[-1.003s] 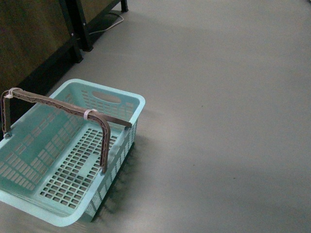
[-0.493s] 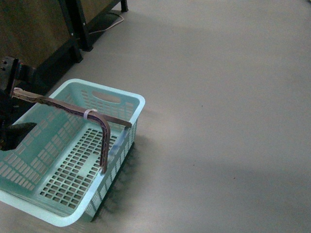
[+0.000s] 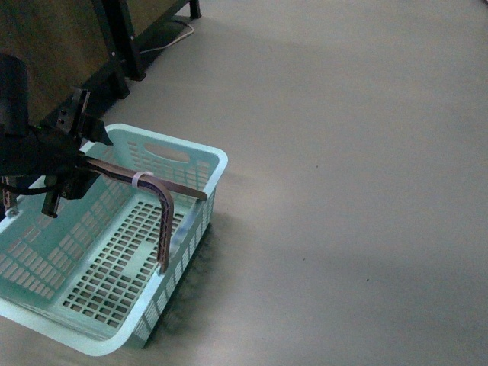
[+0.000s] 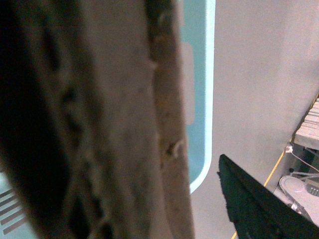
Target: Pick mango and avocado into basket
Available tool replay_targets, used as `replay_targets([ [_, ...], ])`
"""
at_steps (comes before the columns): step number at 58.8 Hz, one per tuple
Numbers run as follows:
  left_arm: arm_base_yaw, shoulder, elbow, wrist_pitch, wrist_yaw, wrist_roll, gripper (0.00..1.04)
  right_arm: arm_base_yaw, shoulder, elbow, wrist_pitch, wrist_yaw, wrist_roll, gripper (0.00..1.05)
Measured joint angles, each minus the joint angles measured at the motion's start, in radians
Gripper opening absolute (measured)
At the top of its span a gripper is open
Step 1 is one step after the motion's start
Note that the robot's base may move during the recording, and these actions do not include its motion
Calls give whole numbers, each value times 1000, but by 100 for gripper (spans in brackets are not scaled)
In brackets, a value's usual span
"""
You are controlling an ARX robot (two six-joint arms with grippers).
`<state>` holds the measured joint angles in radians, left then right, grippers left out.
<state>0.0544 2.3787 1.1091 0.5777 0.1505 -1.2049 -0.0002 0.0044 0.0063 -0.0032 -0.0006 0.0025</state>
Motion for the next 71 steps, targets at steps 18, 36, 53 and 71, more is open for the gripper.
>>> replay_targets([
  [18, 11, -69, -116, 61, -39, -98, 7, 0, 0, 0, 0, 0, 0, 97],
  [36, 50, -423, -333, -13, -83, -150, 6, 0, 0, 0, 0, 0, 0, 97],
  [53, 33, -1033, -415, -364, -99, -151, 6, 0, 0, 0, 0, 0, 0, 97],
  [71, 5, -1380, -331, -659, -134, -135, 6, 0, 0, 0, 0, 0, 0, 97],
])
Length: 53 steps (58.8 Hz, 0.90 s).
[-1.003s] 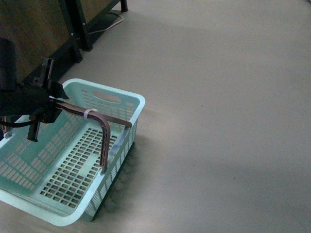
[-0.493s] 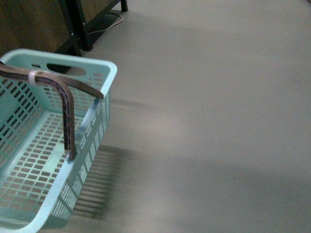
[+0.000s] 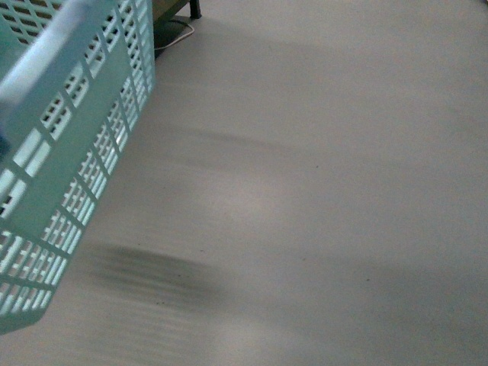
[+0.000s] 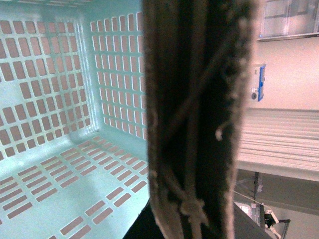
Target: Pick mango and avocado into basket
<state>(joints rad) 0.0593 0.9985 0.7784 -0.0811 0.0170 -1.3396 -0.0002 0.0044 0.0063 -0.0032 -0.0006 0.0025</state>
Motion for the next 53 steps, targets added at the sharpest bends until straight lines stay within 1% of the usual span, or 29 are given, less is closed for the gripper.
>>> replay_targets([
  [12, -43, -137, 44, -136, -41, 2, 6, 0, 0, 0, 0, 0, 0, 97],
  [53, -53, -144, 54, -143, -40, 3, 6, 0, 0, 0, 0, 0, 0, 97],
])
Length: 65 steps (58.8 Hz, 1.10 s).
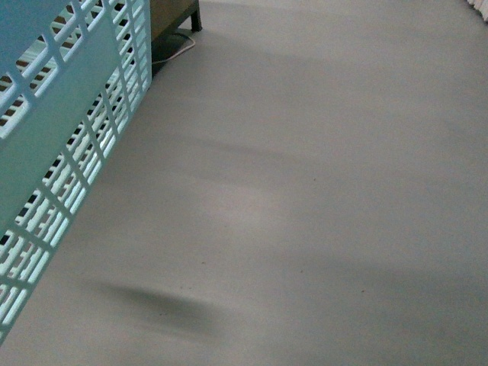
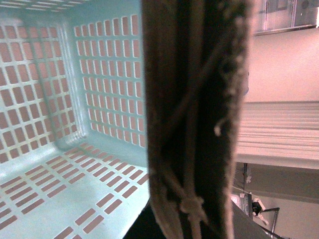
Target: Pick mango and avocado into basket
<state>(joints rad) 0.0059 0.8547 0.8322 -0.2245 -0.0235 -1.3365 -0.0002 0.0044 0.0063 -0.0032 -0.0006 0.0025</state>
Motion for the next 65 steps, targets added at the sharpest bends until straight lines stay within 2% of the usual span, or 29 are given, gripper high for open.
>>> replay_targets([
  [65, 0, 0, 2, 0, -1, 0, 6, 0, 0, 0, 0, 0, 0, 97],
])
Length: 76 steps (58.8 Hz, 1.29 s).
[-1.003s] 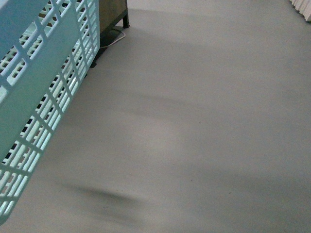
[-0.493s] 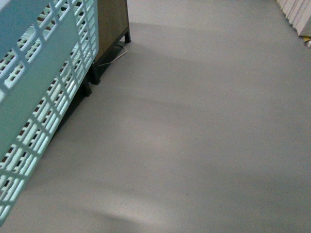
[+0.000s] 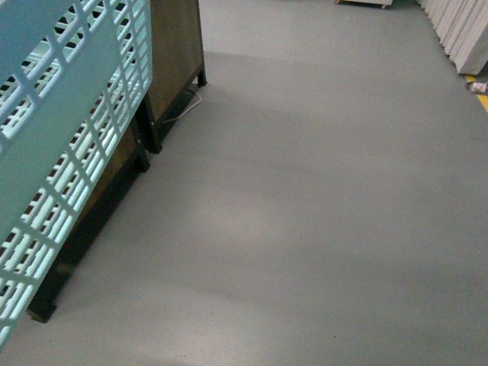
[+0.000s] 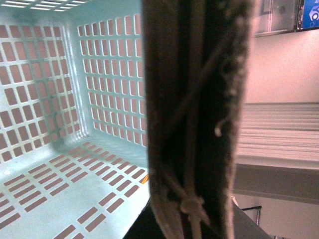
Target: Pick mango and avocado into basket
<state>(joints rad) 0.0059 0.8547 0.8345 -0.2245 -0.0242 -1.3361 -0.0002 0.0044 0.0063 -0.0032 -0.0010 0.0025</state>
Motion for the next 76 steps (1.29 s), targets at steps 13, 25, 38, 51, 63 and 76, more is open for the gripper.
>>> replay_targets([
  [13, 0, 0, 1, 0, 2, 0, 6, 0, 0, 0, 0, 0, 0, 97],
  [25, 0, 0, 2, 0, 1, 0, 6, 0, 0, 0, 0, 0, 0, 97],
  [38, 0, 0, 2, 0, 1, 0, 6, 0, 0, 0, 0, 0, 0, 97],
  [51, 0, 0, 2, 0, 1, 0, 6, 0, 0, 0, 0, 0, 0, 97],
  [63, 0, -1, 3, 0, 0, 0, 6, 0, 0, 0, 1, 1, 0, 97],
  [76, -7, -4, 4, 0, 22, -5, 6, 1, 0, 0, 0, 7, 0, 97],
])
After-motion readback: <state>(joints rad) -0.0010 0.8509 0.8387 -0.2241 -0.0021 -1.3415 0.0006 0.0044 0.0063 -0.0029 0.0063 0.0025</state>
